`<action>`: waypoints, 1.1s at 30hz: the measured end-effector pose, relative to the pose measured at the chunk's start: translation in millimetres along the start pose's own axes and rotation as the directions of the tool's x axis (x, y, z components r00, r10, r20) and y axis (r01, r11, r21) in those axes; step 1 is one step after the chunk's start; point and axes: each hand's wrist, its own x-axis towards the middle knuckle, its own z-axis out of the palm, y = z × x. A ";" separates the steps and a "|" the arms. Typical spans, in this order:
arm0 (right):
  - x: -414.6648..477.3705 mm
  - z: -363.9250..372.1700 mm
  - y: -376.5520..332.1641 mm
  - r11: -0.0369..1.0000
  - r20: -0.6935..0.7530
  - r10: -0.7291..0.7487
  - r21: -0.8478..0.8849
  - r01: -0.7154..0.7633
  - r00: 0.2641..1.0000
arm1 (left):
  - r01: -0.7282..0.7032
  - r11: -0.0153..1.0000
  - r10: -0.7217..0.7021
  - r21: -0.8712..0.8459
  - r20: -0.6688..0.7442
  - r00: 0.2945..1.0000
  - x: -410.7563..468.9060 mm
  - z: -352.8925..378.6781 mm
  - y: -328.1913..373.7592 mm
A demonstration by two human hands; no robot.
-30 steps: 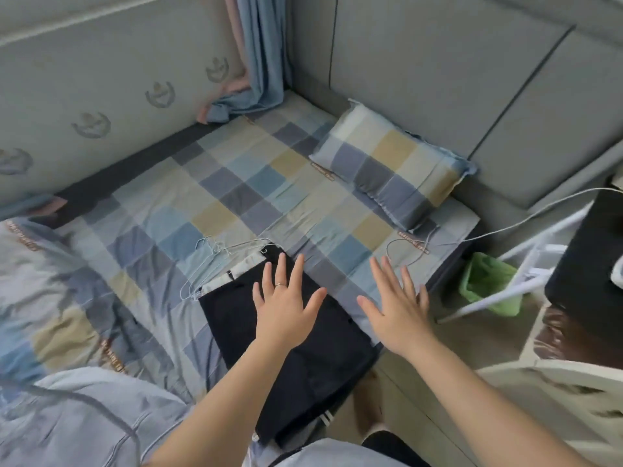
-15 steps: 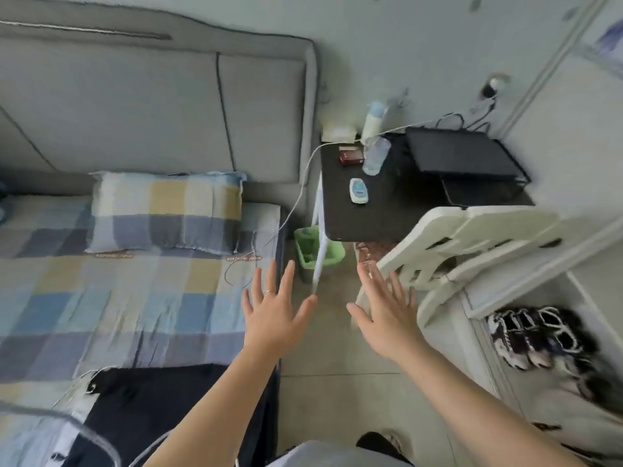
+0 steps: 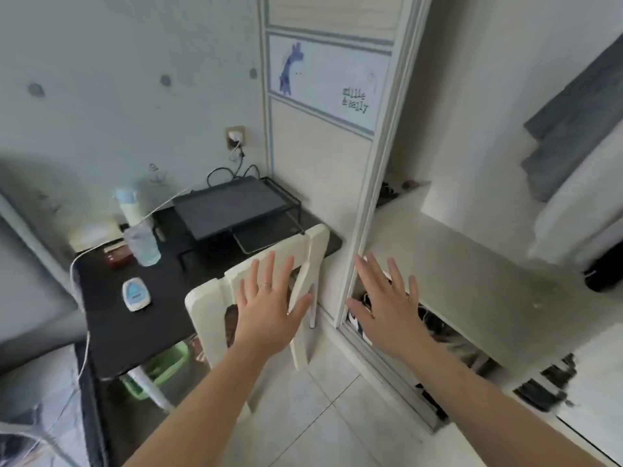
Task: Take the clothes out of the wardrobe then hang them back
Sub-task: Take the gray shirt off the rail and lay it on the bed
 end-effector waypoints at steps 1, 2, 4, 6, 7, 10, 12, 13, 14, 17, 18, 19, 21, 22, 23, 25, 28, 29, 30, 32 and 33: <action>9.0 -14.4 19.1 1.000 -0.029 0.012 -0.017 -0.013 1.000 | -0.057 0.998 0.056 -0.007 -0.012 0.998 22.0 3.0 21.4; 17.5 -30.5 37.1 0.999 -0.056 0.030 -0.033 -0.032 0.998 | -0.117 0.993 0.117 -0.016 -0.026 0.993 43.7 4.5 43.7; 32.9 -64.5 69.0 0.994 -0.117 0.077 -0.065 -0.085 0.990 | -0.228 0.973 0.226 -0.042 -0.057 0.973 85.2 3.5 88.3; 46.4 -99.5 95.9 0.984 -0.187 0.114 -0.111 -0.136 0.976 | -0.322 0.943 0.316 -0.079 -0.084 0.945 124.8 -2.0 133.0; 53.4 -116.7 108.1 0.979 -0.219 0.122 -0.135 -0.154 0.968 | -0.367 0.926 0.358 -0.090 -0.099 0.928 144.0 -5.4 154.6; 74.1 -168.5 138.3 0.961 -0.313 0.120 -0.201 -0.189 0.942 | -0.492 0.864 0.470 -0.107 -0.180 0.864 201.1 -17.6 216.2; 87.5 -202.1 154.5 0.943 -0.372 0.125 -0.242 -0.227 0.920 | -0.564 0.816 0.527 -0.127 -0.236 0.816 239.2 -26.9 255.5; 93.8 -218.6 161.2 0.933 -0.409 0.128 -0.259 -0.250 0.904 | -0.597 0.791 0.553 -0.137 -0.256 0.792 258.2 -32.0 275.0; 99.6 -235.3 167.3 0.919 -0.452 0.127 -0.280 -0.276 0.883 | -0.628 0.764 0.580 -0.144 -0.272 0.768 277.2 -37.6 294.6; 119.1 -284.1 183.7 0.847 -0.554 0.121 -0.375 -0.377 0.823 | -0.720 0.677 0.655 -0.151 -0.321 0.684 331.7 -56.1 349.0; 125.5 -300.5 188.0 0.823 -0.580 0.112 -0.401 -0.402 0.807 | -0.744 0.650 0.674 -0.152 -0.336 0.658 348.3 -61.9 365.2; 132.2 -317.6 191.0 0.802 -0.604 0.107 -0.418 -0.427 0.790 | -0.765 0.626 0.689 -0.154 -0.351 0.634 364.3 -67.5 380.9; 146.7 -351.9 196.5 0.756 -0.645 0.108 -0.441 -0.484 0.756 | -0.802 0.578 0.716 -0.151 -0.378 0.587 393.5 -79.9 411.8; 153.9 -369.0 198.4 0.730 -0.666 0.102 -0.454 -0.511 0.739 | -0.821 0.551 0.730 -0.151 -0.391 0.562 406.9 -86.4 427.3; 161.2 -385.9 199.7 0.703 -0.687 0.092 -0.468 -0.535 0.721 | -0.838 0.522 0.742 -0.156 -0.401 0.537 419.9 -93.1 442.4; 175.1 -417.2 202.8 0.654 -0.717 0.069 -0.492 -0.574 0.694 | -0.866 0.469 0.764 -0.172 -0.414 0.496 444.4 -107.4 472.1; 194.0 -457.9 211.6 0.574 -0.757 0.021 -0.526 -0.628 0.654 | -0.907 0.388 0.795 -0.162 -0.439 0.419 475.0 -123.7 515.2; 200.7 -471.6 214.6 0.542 -0.767 0.015 -0.533 -0.650 0.641 | -0.916 0.365 0.801 -0.165 -0.447 0.399 482.6 -127.6 528.5; 207.8 -485.8 217.0 0.512 -0.777 0.011 -0.536 -0.671 0.629 | -0.923 0.344 0.807 -0.173 -0.447 0.385 489.6 -131.4 541.4; 221.6 -515.5 223.4 0.461 -0.793 0.015 -0.535 -0.708 0.609 | -0.935 0.301 0.829 -0.188 -0.432 0.354 501.7 -137.0 568.3; 228.5 -530.8 227.5 0.440 -0.800 0.024 -0.530 -0.725 0.600 | -0.940 0.283 0.840 -0.190 -0.424 0.339 507.1 -139.0 581.1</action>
